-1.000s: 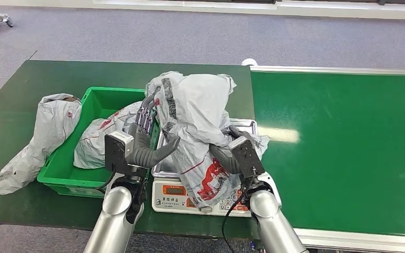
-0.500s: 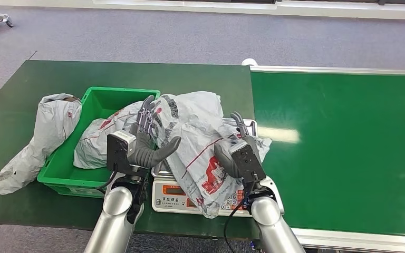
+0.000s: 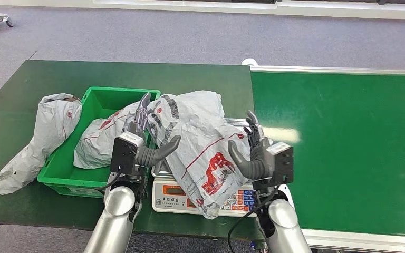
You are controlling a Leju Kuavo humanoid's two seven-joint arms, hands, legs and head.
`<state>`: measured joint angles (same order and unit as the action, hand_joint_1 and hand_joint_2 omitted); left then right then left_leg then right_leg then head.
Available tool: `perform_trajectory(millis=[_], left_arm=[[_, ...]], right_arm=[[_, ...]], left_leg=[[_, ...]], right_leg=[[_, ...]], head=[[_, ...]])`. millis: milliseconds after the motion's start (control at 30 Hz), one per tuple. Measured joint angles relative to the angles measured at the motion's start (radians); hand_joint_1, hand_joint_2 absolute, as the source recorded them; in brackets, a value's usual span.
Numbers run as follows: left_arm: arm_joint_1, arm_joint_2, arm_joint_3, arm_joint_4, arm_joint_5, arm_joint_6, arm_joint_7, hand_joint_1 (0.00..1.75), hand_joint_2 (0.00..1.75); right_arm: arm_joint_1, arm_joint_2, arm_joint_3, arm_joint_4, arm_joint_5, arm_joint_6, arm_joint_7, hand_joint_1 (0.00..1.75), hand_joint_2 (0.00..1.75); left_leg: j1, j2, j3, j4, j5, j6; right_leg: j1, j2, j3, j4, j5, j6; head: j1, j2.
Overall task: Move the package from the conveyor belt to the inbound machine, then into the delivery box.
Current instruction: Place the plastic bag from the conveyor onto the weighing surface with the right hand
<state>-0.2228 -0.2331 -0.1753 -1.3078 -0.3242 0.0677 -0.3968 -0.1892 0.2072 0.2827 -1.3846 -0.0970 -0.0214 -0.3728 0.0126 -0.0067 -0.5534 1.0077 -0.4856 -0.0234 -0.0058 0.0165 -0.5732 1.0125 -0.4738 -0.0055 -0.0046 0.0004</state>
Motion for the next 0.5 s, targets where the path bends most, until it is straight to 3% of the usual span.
perform_trajectory(millis=[133,333,500], left_arm=[[-0.002,0.0,-0.001,0.0,-0.006,0.001,-0.001,0.0,1.75],[-0.026,0.005,-0.028,0.01,-0.089,-0.025,-0.025,0.0,1.75],[-0.113,0.021,-0.078,0.126,-0.24,-0.097,-0.045,0.0,1.75]], right_arm=[[0.002,0.0,-0.008,-0.001,-0.008,0.005,-0.001,0.0,1.75],[0.036,-0.006,-0.098,-0.011,-0.05,0.064,-0.015,0.0,1.75],[0.034,-0.008,-0.098,-0.011,-0.065,0.134,-0.047,0.0,1.75]], left_leg=[[0.0,0.0,0.0,0.0,0.0,0.0],[0.0,0.0,0.0,0.0,0.0,0.0],[0.0,0.0,0.0,0.0,0.001,0.001]], right_leg=[[0.0,0.0,0.0,0.0,0.0,0.0],[-0.002,0.001,0.0,0.0,0.001,0.001],[-0.002,0.0,0.0,0.0,0.001,0.001]], head=[[0.0,0.0],[0.0,0.0],[0.0,0.0]])
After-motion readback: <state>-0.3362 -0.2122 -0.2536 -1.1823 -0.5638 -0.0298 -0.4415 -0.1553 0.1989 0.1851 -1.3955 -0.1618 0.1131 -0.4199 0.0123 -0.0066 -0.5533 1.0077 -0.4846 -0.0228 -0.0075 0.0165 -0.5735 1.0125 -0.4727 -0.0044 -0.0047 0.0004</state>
